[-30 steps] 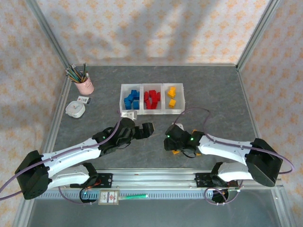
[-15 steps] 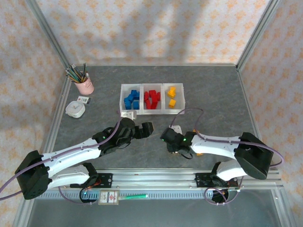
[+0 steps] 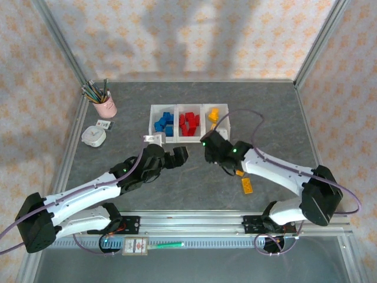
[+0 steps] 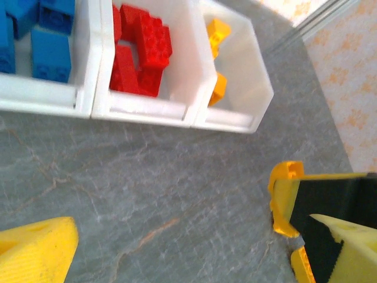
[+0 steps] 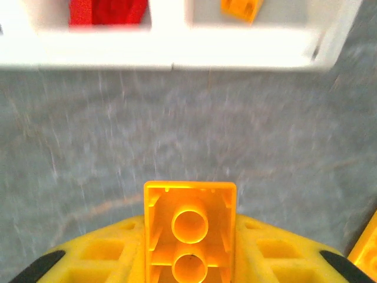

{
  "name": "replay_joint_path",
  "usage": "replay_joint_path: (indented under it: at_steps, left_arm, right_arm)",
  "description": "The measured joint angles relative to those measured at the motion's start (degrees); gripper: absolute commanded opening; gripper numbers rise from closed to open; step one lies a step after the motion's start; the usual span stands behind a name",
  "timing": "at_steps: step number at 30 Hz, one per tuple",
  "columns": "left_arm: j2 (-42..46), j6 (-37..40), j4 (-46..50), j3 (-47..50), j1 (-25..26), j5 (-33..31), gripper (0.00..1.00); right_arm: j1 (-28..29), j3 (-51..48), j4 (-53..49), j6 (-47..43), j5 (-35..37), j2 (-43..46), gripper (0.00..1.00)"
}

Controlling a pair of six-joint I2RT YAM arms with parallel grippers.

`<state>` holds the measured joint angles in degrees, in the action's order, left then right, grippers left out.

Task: Sort the legos into containers by color
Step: Place the lego in the container.

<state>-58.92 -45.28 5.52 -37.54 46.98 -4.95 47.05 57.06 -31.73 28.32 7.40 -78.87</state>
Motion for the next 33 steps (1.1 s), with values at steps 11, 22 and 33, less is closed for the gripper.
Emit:
replay_joint_path:
  at_steps: [11, 22, 33]
  left_arm:
    - [1.8, 1.3, 0.3, -1.9, -5.2, -0.2, 0.99]
    - [1.0, 2.8, 0.3, -2.6, -7.3, 0.1, 0.99]
    - [-0.9, 3.4, 0.2, -4.4, -7.4, 1.5, 0.99]
  right_arm:
    - [-11.6, 15.8, 1.8, -8.5, 1.7, -16.8, 0.37]
    - [-16.1, 22.5, 4.1, -11.3, 0.0, -28.7, 0.37]
    - [-16.3, 26.4, 4.4, -12.7, 0.4, -33.2, 0.47]
